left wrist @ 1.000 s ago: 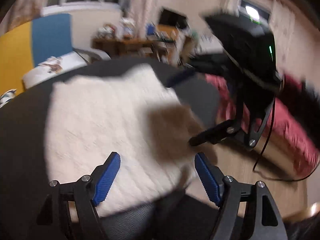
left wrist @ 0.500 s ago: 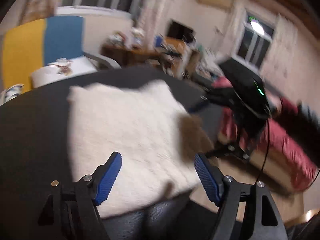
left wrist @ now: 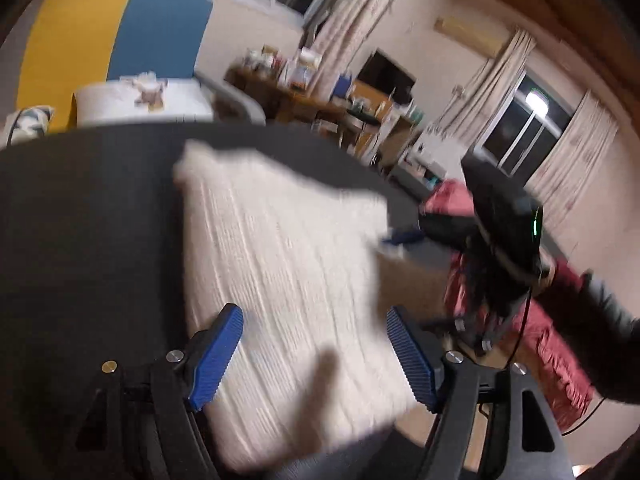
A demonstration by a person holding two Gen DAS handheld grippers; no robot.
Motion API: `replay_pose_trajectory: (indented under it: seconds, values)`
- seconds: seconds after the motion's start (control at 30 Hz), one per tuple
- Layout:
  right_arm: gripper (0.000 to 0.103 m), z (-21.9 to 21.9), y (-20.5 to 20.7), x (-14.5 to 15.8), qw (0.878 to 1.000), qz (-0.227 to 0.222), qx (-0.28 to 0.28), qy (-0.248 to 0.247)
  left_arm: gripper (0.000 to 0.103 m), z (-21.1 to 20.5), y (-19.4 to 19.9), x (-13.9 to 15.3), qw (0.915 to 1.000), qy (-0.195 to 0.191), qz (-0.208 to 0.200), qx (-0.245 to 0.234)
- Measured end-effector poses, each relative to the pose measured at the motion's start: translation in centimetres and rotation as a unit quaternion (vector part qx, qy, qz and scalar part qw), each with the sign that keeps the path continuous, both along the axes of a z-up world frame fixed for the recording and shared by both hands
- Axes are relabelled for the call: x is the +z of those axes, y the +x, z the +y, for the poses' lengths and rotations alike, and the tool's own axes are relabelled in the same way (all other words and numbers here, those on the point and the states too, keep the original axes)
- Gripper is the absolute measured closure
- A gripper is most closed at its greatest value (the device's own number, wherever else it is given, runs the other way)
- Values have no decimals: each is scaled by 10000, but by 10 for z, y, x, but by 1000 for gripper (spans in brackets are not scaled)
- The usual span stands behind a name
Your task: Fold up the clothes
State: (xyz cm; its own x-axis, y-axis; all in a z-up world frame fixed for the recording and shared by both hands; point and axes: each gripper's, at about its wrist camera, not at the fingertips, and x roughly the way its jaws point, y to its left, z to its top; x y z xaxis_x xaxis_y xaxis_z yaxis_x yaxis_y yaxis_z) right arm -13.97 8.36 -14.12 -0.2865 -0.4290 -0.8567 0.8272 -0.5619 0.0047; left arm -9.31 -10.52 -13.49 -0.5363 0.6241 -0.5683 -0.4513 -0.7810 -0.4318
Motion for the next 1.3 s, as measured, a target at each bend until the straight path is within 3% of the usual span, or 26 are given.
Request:
replay_pose_trajectory:
  seconds: [0.1,0.17,0.3,0.37,0.47,0.57,0.67,0.77,0.87,0.93,1.0,1.07,1.1,1.2,1.3]
  values:
    - [0,-4,-18,11,9999,131,27,-42,28,-16,-36,19,9996,128,122,199]
    - [0,-7,-30,18,9997,218,45,-71,28,-10,-63,26,9992,-97,276,258]
    - [0,-8,-44,26,9997,233,49,-98,28,25,-104,26,9970,-663,372,-146]
    - [0,5,-25,14,9999,-152,-27,-41,28,47,-128,5,9942,-988,-82,-406]
    - [0,26,-29,-4,9960,-594,-307,-595,28,70,-143,-46,9825,-1414,-914,-794]
    - [0,37,-32,-10,9931,-541,-367,-972,27,61,-151,-56,9878,-900,-1052,-711]
    - [0,44,-37,-13,9903,-485,-411,-1232,28,52,-153,-53,9884,-713,-1191,-623]
    - [0,53,-27,0,9904,-415,-366,-1265,31,44,-137,-27,9932,-802,-772,-333]
    - [0,63,-25,21,9906,-238,-323,-1308,31,38,-110,5,9970,-709,-89,-310]
    - [0,70,-26,31,9910,-185,-327,-1288,31,44,-99,15,9955,-858,170,-373]
    - [0,76,-37,23,9915,-448,-441,-1140,31,53,-99,5,9931,-1068,-6,-477]
    - [0,82,-59,-8,9829,-1289,-675,-1130,30,67,-103,-25,9864,-1402,-588,-620]
    - [0,84,-59,-11,9801,-1422,-700,-1199,25,71,-104,-40,9843,-1493,-768,-551]
    - [0,81,-45,4,9843,-1126,-602,-1222,24,58,-107,-45,9905,-965,-939,-286]
    - [0,78,-31,18,9875,-828,-503,-1244,28,48,-100,-33,9917,-981,-826,31]
